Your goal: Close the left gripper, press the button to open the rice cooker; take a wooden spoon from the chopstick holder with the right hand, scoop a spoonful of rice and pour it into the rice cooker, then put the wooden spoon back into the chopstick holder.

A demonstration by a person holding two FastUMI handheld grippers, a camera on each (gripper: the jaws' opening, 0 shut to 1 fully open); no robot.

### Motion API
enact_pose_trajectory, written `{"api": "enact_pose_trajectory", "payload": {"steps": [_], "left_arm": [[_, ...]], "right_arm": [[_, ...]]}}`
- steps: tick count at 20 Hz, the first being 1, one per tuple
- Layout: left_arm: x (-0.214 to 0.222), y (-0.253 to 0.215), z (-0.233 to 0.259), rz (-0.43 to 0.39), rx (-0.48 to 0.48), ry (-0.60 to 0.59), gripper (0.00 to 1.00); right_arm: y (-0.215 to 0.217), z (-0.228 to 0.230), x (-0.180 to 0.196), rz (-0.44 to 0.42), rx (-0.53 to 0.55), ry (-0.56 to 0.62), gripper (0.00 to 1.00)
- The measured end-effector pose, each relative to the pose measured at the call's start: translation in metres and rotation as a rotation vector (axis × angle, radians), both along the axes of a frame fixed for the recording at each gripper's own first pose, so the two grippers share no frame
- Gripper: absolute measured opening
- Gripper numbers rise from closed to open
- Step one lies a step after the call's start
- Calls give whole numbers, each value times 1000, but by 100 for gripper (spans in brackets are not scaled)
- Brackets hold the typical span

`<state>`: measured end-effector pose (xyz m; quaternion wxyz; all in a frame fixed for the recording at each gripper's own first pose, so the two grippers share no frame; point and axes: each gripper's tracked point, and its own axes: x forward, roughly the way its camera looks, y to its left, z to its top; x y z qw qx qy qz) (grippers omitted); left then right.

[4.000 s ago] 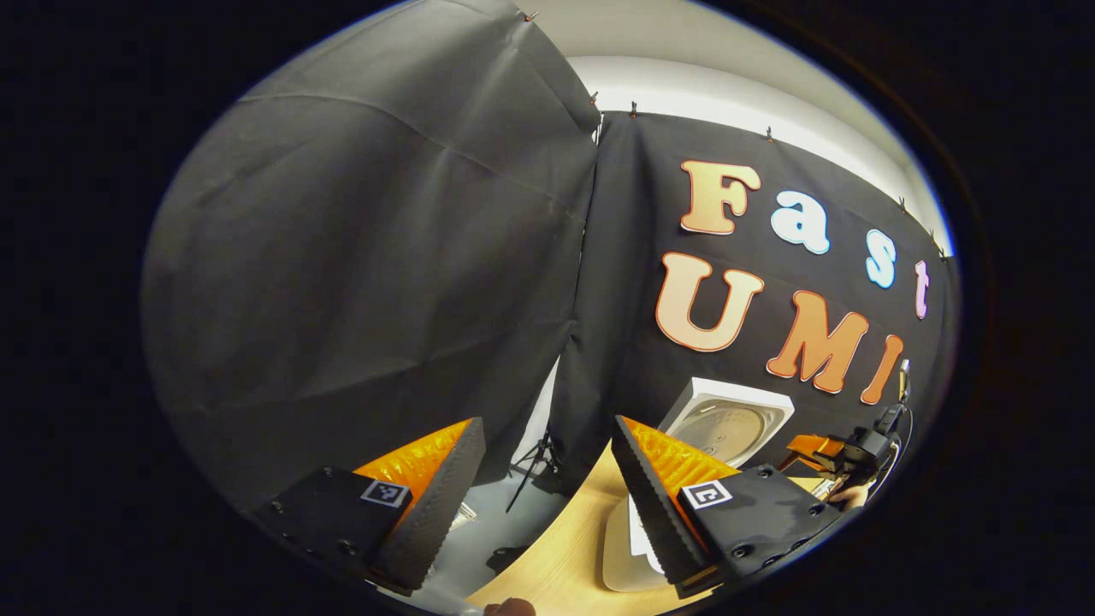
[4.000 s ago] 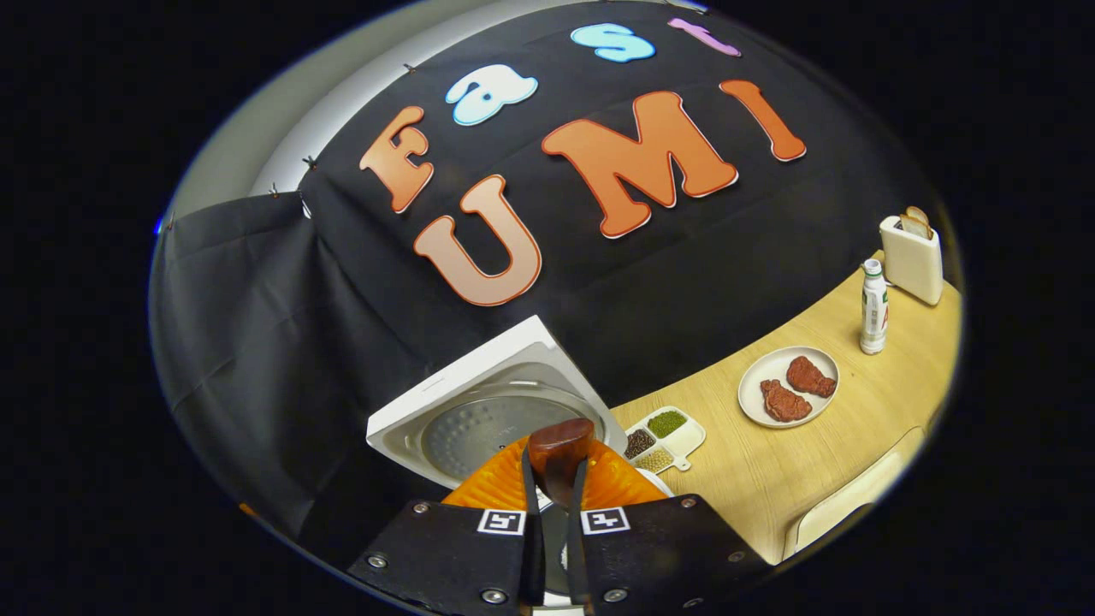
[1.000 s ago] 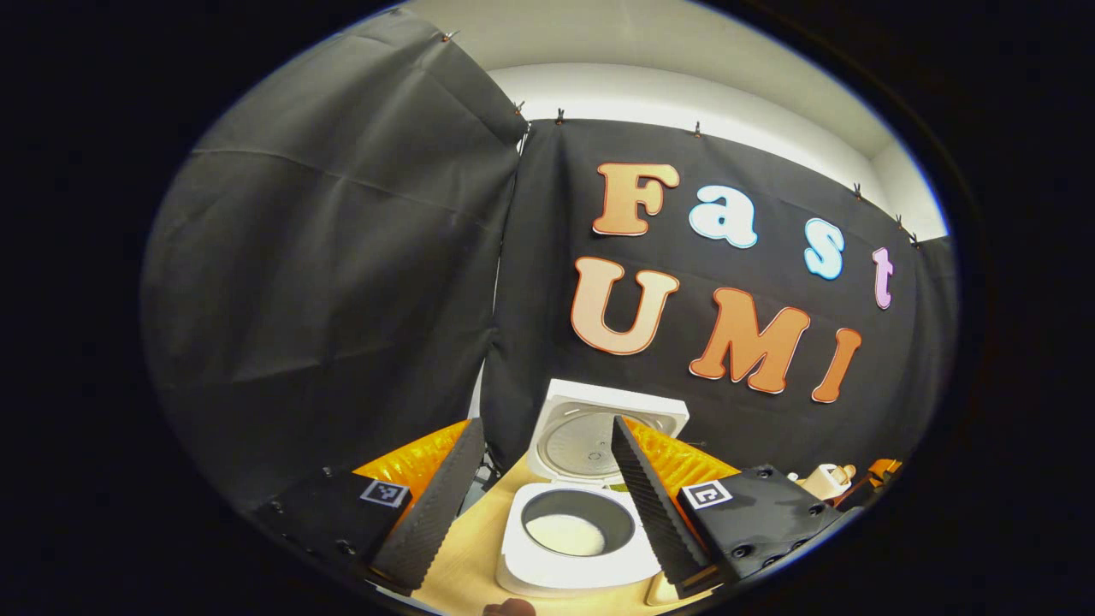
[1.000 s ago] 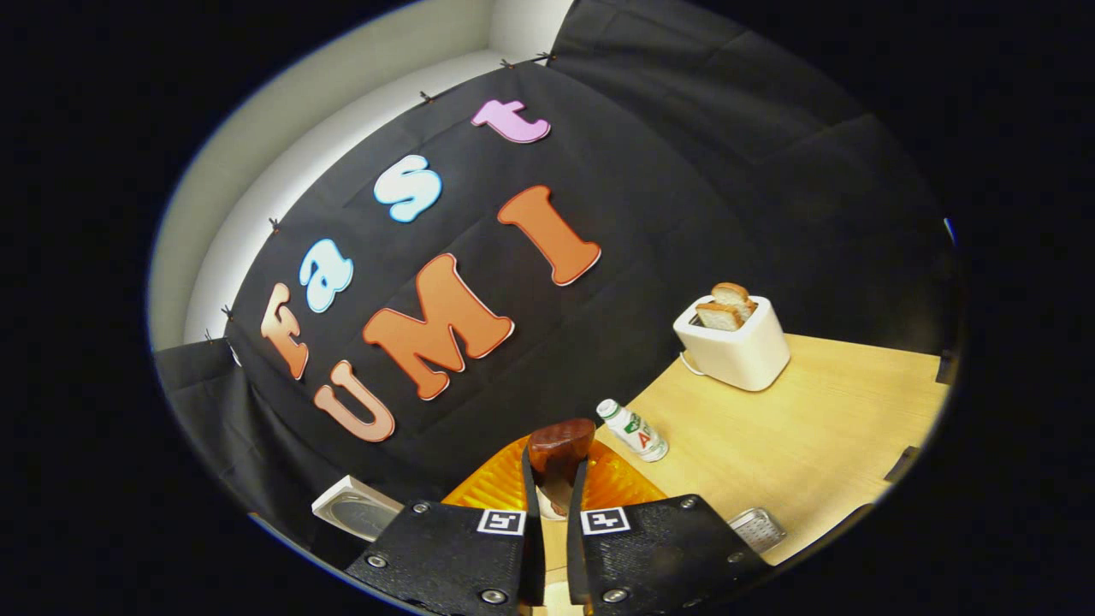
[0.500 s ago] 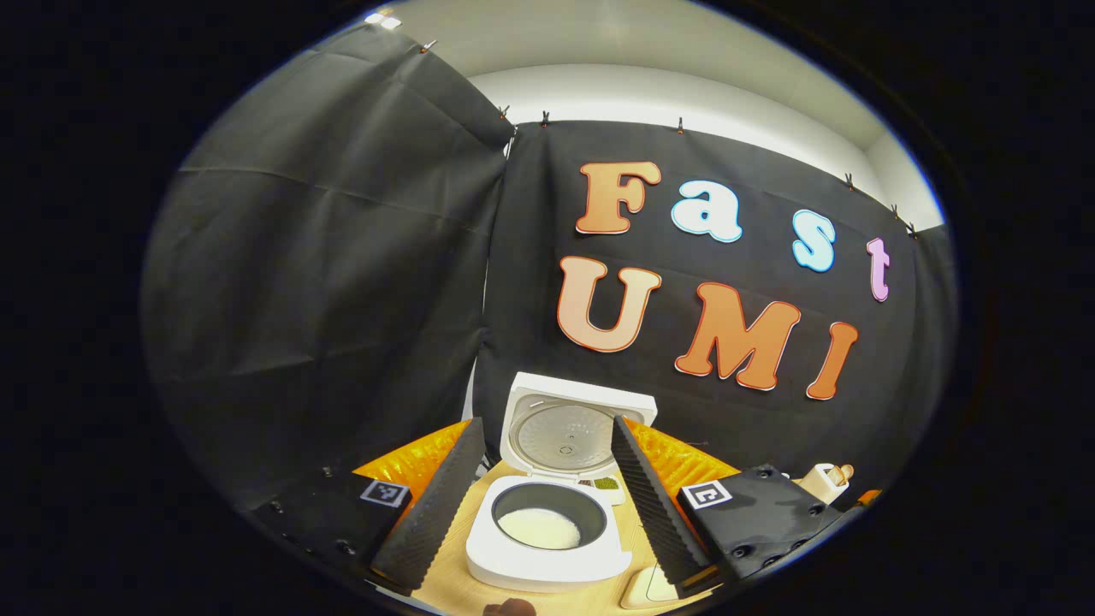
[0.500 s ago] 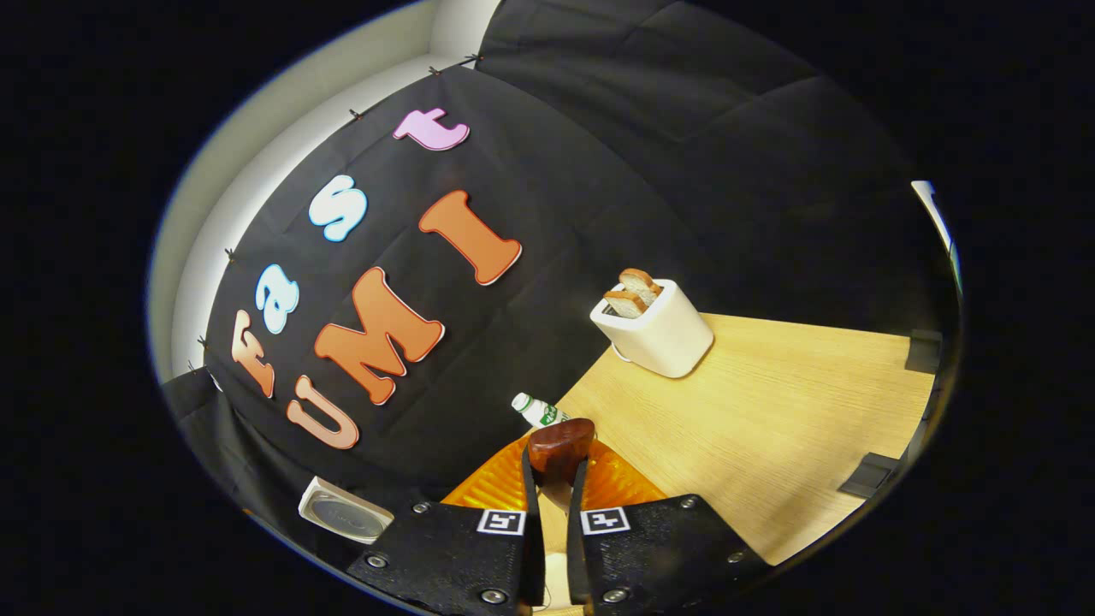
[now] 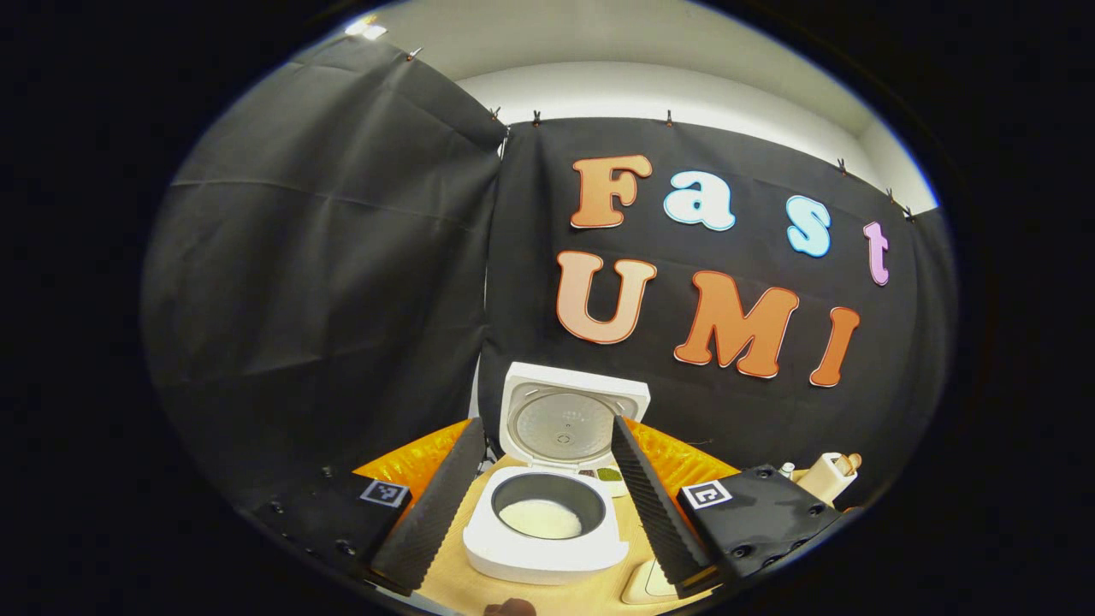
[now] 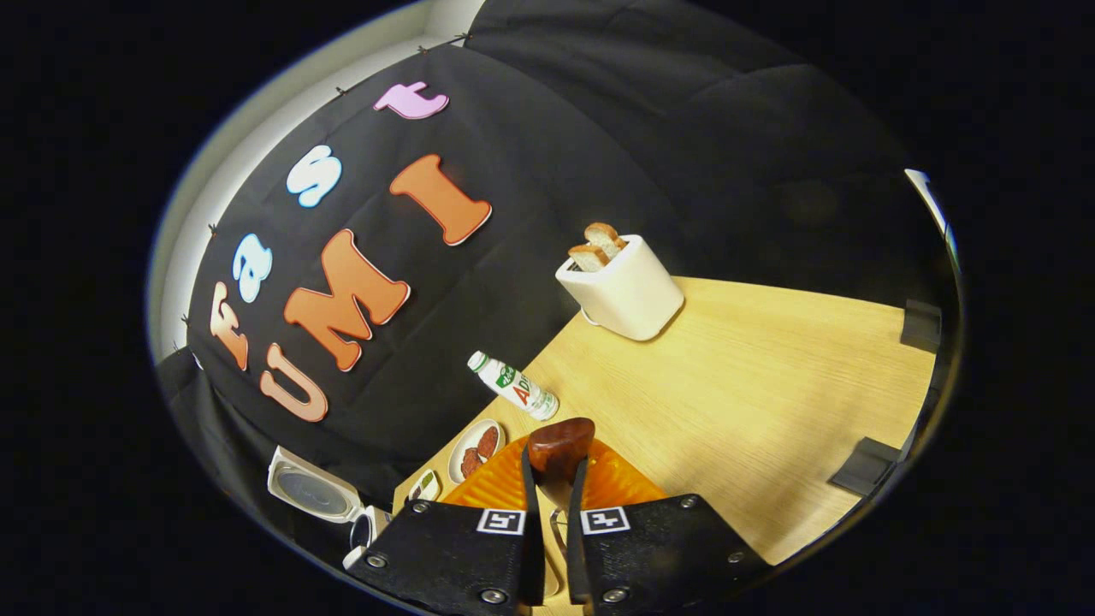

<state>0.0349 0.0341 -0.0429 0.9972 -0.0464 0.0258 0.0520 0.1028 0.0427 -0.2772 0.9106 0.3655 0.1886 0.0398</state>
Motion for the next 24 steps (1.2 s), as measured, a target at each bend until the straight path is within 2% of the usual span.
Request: {"api": "enact_pose_trajectory", "payload": {"steps": [8, 13, 14, 15, 16, 17, 19, 20, 24], "left_arm": [[-10, 14, 2, 44, 27, -3, 100], [-16, 20, 6, 53, 33, -7, 100], [-16, 20, 5, 50, 31, -7, 100], [-17, 22, 4, 49, 29, -6, 100], [-18, 24, 5, 47, 24, -7, 100], [-18, 24, 5, 44, 19, -8, 100], [-17, 28, 4, 38, 18, -6, 100], [-16, 29, 5, 36, 19, -3, 100], [-9, 36, 10, 18, 8, -7, 100]], "right_arm": [[11, -24, 12, -16, -56, -3, 13], [7, -27, 11, -23, -109, 27, 28], [4, -28, 15, -30, -129, 31, 41], [1, -25, 14, -34, -142, 30, 37], [-3, -23, 14, -46, -160, 33, 58], [-9, -20, 16, -60, -182, 34, 54], [-17, -13, 20, -79, -220, 42, 84], [-23, -10, 20, -88, -245, 46, 95], [-47, 24, 21, -142, -381, 19, 95]]}}
